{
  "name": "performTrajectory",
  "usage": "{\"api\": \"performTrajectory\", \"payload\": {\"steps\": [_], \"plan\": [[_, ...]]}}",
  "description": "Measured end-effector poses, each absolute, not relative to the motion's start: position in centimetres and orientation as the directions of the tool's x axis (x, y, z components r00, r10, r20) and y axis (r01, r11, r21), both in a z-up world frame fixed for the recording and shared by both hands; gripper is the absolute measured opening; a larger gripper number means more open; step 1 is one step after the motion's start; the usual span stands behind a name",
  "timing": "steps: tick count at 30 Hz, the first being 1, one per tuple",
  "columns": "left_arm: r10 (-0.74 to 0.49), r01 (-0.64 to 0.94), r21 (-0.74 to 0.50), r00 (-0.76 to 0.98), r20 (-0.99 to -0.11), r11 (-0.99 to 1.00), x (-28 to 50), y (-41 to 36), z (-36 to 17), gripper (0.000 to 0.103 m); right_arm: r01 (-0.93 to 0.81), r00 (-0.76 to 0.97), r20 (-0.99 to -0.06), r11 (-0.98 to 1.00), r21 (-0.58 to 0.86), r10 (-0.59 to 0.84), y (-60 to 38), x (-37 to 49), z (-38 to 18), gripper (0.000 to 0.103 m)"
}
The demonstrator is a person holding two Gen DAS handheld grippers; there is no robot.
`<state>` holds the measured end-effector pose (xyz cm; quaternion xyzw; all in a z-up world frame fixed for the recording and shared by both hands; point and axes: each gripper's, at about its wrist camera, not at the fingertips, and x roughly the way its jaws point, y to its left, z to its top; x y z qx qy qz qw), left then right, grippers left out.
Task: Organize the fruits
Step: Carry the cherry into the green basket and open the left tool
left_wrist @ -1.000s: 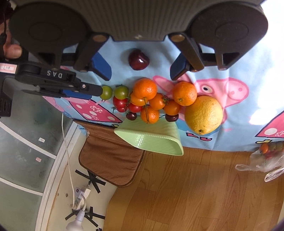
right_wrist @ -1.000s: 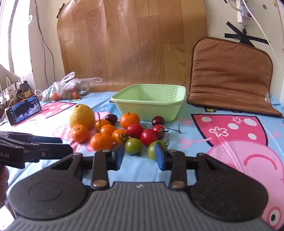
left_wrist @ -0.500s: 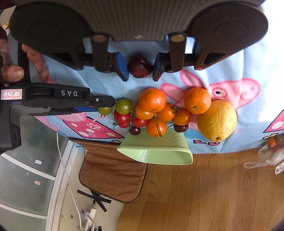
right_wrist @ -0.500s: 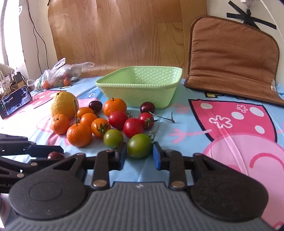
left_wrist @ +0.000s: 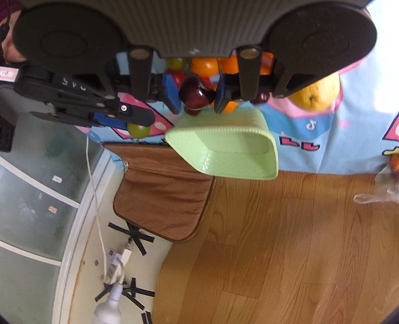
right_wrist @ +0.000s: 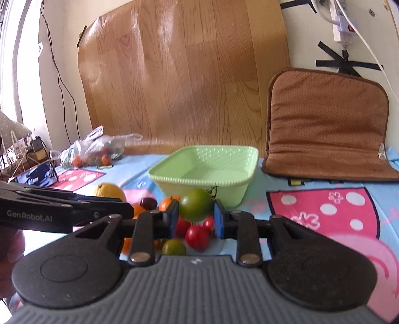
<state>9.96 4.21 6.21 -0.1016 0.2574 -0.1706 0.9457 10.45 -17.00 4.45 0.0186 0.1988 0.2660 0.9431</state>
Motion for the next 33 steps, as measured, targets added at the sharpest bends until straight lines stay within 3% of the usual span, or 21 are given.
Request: {"api": "performTrajectory", "payload": {"steps": [4, 17, 24, 29, 33], "plan": [[-0.362, 0.212, -0.348, 0.816, -0.451, 0.913, 15.5, 5.2, 7.0, 0.030, -0.479, 0.793, -0.353, 0.866, 0.144, 0.497, -15.9, 14.6, 4.9, 0.032], [-0.234, 0.093, -0.266, 0.786, -0.572, 0.960, 23.6, 4.1, 3.4, 0.031, -0.463, 0.780, -0.426, 0.881, 0.099, 0.458, -13.2, 20.5, 2.0, 0.033], [-0.230, 0.107, -0.252, 0.817, -0.529, 0.962, 21.6, 4.3, 5.7, 0.034, -0.442, 0.807, -0.388, 0.891, 0.103, 0.446, -14.0, 19.1, 3.1, 0.033], [-0.257, 0.133, -0.292, 0.859, -0.442, 0.947, 16.2, 6.3, 7.7, 0.040, -0.435, 0.819, -0.343, 0.888, 0.149, 0.459, -15.4, 15.7, 4.0, 0.034], [-0.233, 0.095, -0.323, 0.875, -0.424, 0.942, 11.6, 9.5, 7.4, 0.040, -0.437, 0.812, -0.332, 0.877, 0.200, 0.481, -16.2, 12.4, 3.5, 0.034]]}}
